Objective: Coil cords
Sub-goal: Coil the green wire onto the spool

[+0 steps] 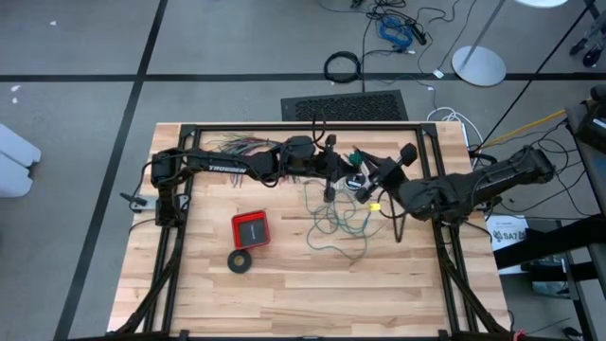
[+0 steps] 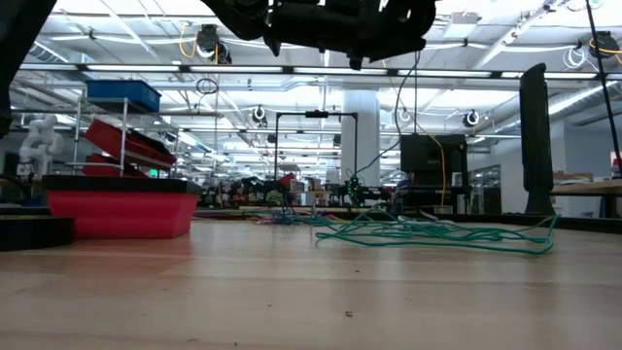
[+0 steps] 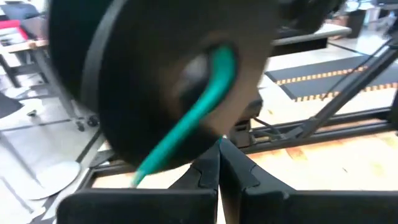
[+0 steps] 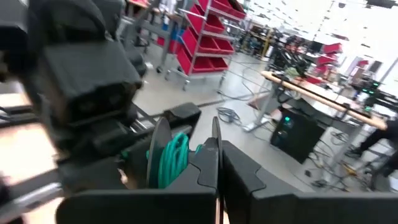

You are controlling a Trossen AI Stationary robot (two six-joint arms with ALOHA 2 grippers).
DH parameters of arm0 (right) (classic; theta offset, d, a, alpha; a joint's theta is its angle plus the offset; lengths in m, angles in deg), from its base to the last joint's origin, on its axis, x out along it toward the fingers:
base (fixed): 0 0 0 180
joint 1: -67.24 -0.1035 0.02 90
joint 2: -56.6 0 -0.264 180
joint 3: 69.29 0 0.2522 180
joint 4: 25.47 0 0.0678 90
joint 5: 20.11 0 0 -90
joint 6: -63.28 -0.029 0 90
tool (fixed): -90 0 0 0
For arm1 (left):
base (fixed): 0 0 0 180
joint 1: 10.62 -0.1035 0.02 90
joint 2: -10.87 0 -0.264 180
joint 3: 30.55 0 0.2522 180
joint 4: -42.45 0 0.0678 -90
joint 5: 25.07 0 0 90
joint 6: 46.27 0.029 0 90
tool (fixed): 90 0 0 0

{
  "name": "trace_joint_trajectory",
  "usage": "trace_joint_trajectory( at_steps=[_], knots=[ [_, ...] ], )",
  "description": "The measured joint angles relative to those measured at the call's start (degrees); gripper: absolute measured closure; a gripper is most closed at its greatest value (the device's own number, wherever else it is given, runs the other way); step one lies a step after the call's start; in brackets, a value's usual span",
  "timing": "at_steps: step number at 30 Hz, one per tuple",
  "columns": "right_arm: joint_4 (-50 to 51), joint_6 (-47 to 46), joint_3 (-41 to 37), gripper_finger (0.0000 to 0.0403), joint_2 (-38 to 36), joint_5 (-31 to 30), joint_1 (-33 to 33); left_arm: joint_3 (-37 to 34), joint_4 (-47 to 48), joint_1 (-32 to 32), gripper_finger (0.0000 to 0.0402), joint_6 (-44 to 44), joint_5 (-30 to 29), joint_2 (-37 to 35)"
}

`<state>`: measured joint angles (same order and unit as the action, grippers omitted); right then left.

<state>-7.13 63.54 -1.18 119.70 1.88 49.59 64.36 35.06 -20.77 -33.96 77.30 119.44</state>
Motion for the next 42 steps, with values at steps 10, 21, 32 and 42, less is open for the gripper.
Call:
trace_joint_trajectory(
  at_steps=[10,21,32,42],
  knots=[
    [1.27,-2.51,-0.02,0.0403,-4.58,7.93,-0.24,0.00,-1.17,-0.30,0.0402,0.04,-2.11,-0.02],
    [19.70,-12.74,-0.02,0.0403,-7.33,15.54,-0.10,0.00,0.26,-1.20,0.0402,0.61,-2.37,0.00],
    [30.27,-14.20,0.02,0.0403,-7.27,17.43,0.30,-0.06,2.56,-1.51,0.0380,3.52,-2.92,0.02],
    [32.23,-11.29,0.02,0.0403,-7.17,17.30,0.40,-0.04,2.58,-1.33,0.0377,6.55,-6.50,0.02]
  ],
)
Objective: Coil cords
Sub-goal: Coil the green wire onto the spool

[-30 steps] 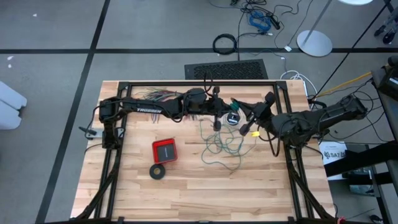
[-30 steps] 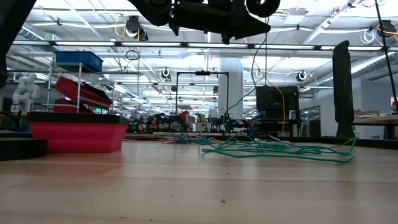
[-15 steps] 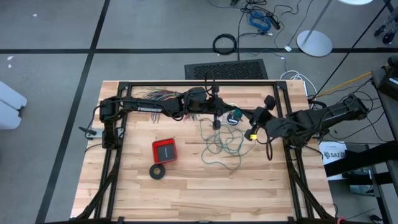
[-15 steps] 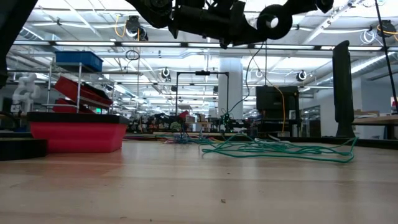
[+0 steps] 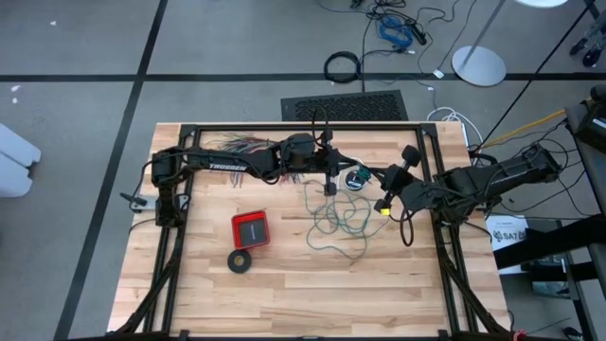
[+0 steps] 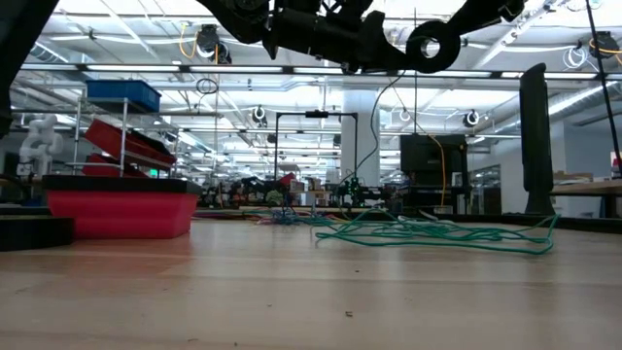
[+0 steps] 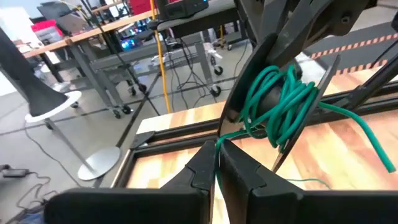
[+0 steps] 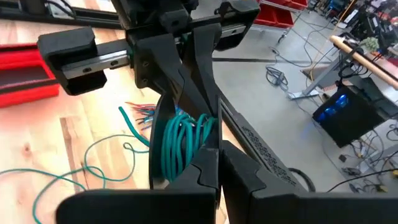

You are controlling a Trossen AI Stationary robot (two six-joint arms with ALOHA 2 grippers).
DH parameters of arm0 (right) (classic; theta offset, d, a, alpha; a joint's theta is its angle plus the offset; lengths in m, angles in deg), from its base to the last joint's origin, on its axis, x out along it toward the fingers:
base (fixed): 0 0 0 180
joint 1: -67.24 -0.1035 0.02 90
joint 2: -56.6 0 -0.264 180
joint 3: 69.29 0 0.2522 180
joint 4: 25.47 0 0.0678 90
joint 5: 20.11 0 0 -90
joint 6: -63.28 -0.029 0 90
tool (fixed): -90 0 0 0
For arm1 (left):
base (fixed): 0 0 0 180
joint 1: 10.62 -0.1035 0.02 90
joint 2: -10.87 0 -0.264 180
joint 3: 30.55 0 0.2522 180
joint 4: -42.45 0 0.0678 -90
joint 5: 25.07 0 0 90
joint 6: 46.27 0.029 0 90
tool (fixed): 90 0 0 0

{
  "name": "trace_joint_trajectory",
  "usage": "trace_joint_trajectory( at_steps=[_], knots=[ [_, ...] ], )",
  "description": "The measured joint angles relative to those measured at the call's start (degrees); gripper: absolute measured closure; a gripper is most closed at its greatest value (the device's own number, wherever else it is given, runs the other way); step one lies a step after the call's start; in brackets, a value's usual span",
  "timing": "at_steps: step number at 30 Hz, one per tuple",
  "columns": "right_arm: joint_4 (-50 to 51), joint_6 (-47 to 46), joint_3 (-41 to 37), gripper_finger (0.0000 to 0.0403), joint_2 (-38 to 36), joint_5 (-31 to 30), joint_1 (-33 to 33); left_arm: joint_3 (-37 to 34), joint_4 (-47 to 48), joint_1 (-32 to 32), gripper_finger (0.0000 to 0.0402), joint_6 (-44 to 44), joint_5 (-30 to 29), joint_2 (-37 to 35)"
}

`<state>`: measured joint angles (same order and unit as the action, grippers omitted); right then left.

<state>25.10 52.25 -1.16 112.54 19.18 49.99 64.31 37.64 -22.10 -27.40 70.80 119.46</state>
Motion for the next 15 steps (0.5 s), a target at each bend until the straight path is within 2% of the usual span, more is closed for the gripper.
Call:
trace_joint_trajectory(
  at_steps=[9,15],
  knots=[
    [5.82,-0.26,-0.04,0.0403,3.27,-0.17,2.58,0.02,0.00,0.02,0.0376,2.74,-1.91,0.00],
    [5.09,1.73,-0.04,0.0403,6.42,-5.48,5.36,0.09,1.55,0.00,0.0376,3.11,-1.85,0.00]
  ],
)
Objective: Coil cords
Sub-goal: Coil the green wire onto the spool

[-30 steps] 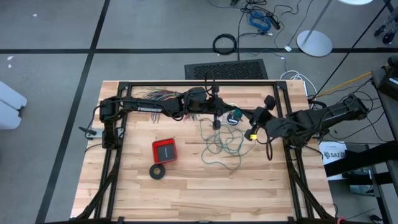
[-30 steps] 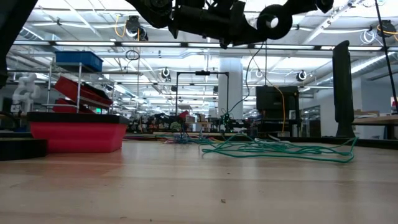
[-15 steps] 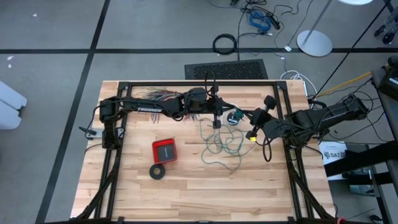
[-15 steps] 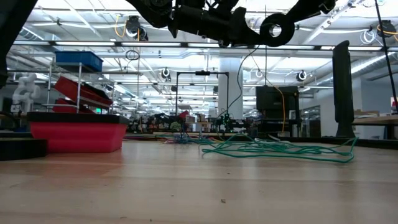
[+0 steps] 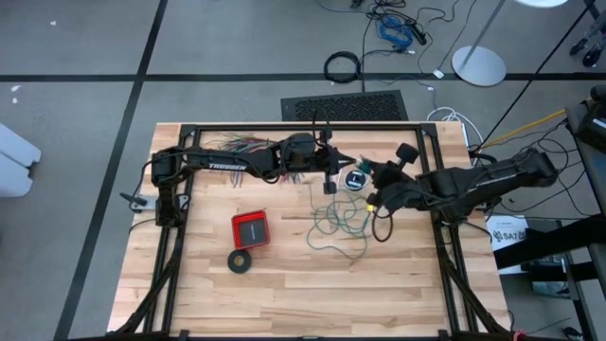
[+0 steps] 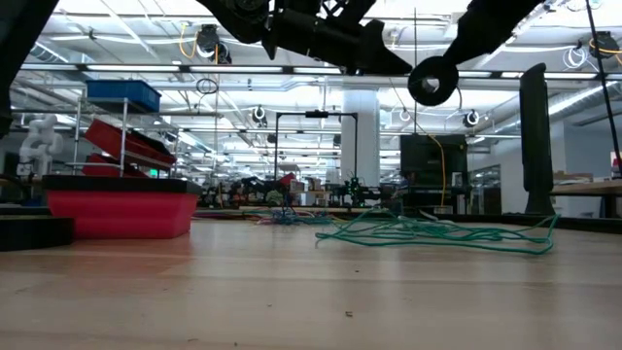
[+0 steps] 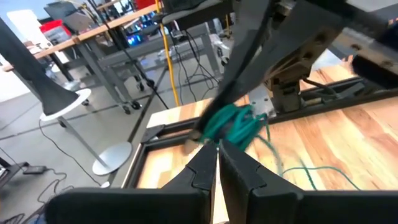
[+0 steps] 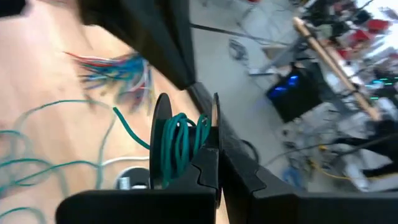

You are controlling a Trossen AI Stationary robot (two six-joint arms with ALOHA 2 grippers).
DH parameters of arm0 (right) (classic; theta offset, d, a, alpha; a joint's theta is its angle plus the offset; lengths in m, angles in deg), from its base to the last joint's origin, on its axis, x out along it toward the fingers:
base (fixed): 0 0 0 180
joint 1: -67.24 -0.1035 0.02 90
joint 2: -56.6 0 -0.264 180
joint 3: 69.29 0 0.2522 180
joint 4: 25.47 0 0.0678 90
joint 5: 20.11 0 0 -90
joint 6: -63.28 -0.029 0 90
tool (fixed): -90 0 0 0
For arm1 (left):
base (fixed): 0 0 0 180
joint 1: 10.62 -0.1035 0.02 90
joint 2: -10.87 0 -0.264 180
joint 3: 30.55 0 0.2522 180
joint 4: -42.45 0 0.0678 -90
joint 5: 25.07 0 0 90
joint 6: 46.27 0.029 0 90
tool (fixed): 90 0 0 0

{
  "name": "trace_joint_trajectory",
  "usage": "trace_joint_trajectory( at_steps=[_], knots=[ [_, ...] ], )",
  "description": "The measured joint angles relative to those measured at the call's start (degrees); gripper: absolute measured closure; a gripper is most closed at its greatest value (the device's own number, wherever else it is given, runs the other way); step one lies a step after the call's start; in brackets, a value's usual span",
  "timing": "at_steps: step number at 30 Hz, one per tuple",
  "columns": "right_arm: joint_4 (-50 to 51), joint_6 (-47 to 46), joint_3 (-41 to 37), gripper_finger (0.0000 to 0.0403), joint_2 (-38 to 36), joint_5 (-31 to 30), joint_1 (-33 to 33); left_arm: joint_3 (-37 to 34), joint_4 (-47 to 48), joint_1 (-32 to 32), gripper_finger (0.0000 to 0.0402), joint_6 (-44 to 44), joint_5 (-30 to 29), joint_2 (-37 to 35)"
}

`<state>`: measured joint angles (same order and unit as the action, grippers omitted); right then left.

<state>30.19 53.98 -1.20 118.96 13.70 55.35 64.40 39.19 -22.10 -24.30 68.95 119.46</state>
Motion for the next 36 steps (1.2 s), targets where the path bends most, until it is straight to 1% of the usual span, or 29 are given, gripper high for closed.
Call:
trace_joint_trajectory(
  at_steps=[6,9,12,15,16,18,20,22,23,24,27,29,30,33,36],
  knots=[
    [-3.16,3.31,-0.01,0.0403,2.14,-0.82,1.93,0.00,1.23,0.00,0.0376,0.00,0.09,0.00],
    [-3.27,3.78,-0.01,0.0403,2.08,-0.73,2.08,0.01,3.01,-0.29,0.0376,0.31,-1.35,0.00],
    [-2.58,2.70,0.00,0.0403,1.53,-0.56,1.24,0.02,7.71,-1.28,0.0376,2.81,-3.93,-0.02],
    [-1.92,1.57,0.00,0.0403,0.38,-0.92,0.14,0.02,13.40,-3.50,0.0376,4.11,-3.85,-0.02],
    [-1.69,1.19,-0.02,0.0403,-0.17,-0.93,-0.14,0.01,15.41,-4.44,0.0376,4.00,-2.30,-0.02],
    [-1.66,0.54,-0.01,0.0403,-1.52,-1.01,-0.55,-1.32,17.28,-6.57,0.0376,2.54,3.25,-0.02],
    [-1.68,-0.19,0.00,0.0403,-3.12,-1.20,-0.88,-3.90,16.69,-8.81,0.0376,0.53,11.55,-0.02],
    [-1.76,-0.93,0.00,0.0403,-4.56,-0.93,-0.97,-8.01,10.08,-10.50,0.0376,-3.17,20.66,-0.02],
    [-1.81,-1.32,-0.02,0.0403,-5.24,-0.87,-0.97,-10.45,4.72,-10.90,0.0376,-5.59,23.76,-0.02],
    [-1.83,-1.62,-0.01,0.0403,-5.89,-0.80,-0.97,-12.98,-0.98,-10.96,0.0376,-7.76,25.24,0.07],
    [-2.85,-0.96,0.00,0.0403,-7.18,-0.64,-0.97,-18.59,-16.29,-8.74,0.0376,-12.09,25.75,1.35],
    [-4.57,0.57,0.00,0.0403,-7.69,-0.45,-0.97,-19.56,-23.98,-6.32,0.0376,-12.53,25.11,3.22],
    [-5.55,1.49,0.00,0.0403,-7.82,-0.44,-0.97,-19.45,-26.03,-5.09,0.0376,-12.52,24.09,4.03],
    [-7.92,4.11,0.00,0.0403,-8.10,-0.43,-0.97,-16.68,-27.95,-1.53,0.0376,-12.44,19.96,7.78],
    [-8.81,5.28,0.00,0.0403,-8.11,-0.13,-0.97,-13.23,-27.80,0.34,0.0375,-12.99,18.84,11.33]
  ],
)
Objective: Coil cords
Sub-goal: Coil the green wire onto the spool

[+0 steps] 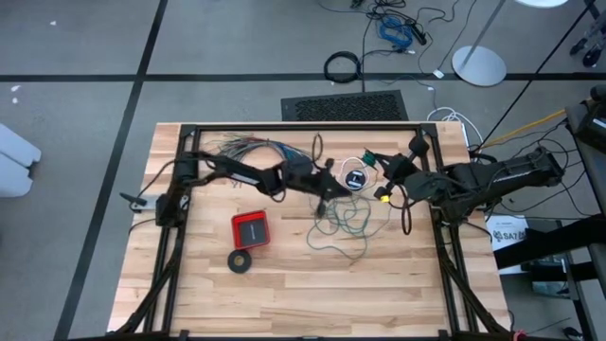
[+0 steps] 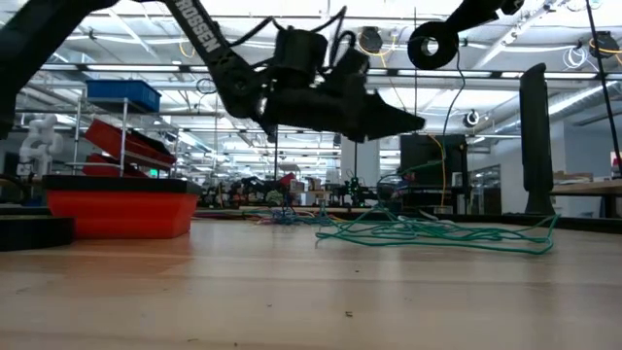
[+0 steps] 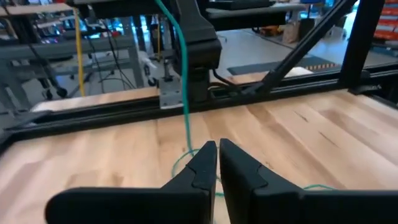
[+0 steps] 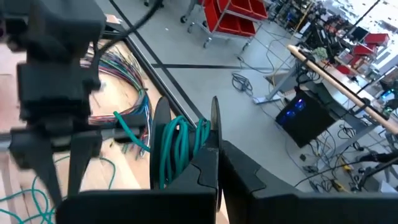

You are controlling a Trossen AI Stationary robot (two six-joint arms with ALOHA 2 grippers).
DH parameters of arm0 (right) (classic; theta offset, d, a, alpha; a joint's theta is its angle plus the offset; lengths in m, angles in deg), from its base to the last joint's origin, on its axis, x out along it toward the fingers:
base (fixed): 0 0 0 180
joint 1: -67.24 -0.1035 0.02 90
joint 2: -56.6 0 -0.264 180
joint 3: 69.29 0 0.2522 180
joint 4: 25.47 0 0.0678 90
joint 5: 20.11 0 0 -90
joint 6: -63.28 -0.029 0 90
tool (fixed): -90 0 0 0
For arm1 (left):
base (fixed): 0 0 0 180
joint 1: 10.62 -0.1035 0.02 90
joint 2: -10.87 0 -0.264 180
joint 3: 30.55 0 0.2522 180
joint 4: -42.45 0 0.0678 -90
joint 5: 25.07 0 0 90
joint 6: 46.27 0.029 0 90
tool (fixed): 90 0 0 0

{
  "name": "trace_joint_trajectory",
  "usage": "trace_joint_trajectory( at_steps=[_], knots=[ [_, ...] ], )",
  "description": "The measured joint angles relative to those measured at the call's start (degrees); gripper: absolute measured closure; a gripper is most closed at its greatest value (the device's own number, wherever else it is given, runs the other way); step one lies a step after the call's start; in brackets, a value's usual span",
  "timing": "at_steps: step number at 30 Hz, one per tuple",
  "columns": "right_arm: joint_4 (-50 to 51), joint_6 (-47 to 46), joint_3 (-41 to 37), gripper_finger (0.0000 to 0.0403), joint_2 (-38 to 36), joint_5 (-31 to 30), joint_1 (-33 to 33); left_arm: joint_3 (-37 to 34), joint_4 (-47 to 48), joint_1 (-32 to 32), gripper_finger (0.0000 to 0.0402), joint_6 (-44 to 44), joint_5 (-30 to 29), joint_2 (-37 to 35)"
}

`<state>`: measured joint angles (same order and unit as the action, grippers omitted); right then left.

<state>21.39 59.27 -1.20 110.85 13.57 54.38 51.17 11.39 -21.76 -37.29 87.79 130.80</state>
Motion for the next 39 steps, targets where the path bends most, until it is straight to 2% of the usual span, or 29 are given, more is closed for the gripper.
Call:
trace_joint_trajectory(
  at_steps=[3,9,12,18,25,27,32,39],
  knots=[
    [-0.34,0.15,0.00,0.0403,0.01,1.23,0.00,2.51,-0.20,0.77,0.0355,-2.53,0.05,2.59],
    [-0.41,0.15,0.00,0.0403,0.01,1.25,0.00,4.70,0.18,0.47,0.0263,-8.45,-2.67,4.97],
    [-0.43,0.18,0.00,0.0403,0.01,1.40,0.00,4.72,0.47,0.25,0.0234,-10.04,-3.69,4.97],
    [-0.50,0.20,0.00,0.0403,0.03,2.45,0.00,4.72,0.31,1.42,0.0229,-10.20,-4.03,4.99],
    [-0.83,0.42,0.00,0.0403,0.03,2.45,0.00,4.72,-0.03,1.91,0.0229,-10.31,-7.24,4.99],
    [-0.83,0.44,0.00,0.0403,0.03,2.45,0.00,4.72,-0.64,1.91,0.0229,-11.84,-7.99,5.12],
    [-0.82,0.44,0.00,0.0403,0.03,2.44,0.00,5.05,-9.97,1.52,0.0229,-20.19,-6.76,9.43],
    [-0.72,0.44,0.00,0.0403,0.05,2.45,0.00,6.11,-11.57,1.37,0.0230,-23.68,-5.17,12.25]
  ],
)
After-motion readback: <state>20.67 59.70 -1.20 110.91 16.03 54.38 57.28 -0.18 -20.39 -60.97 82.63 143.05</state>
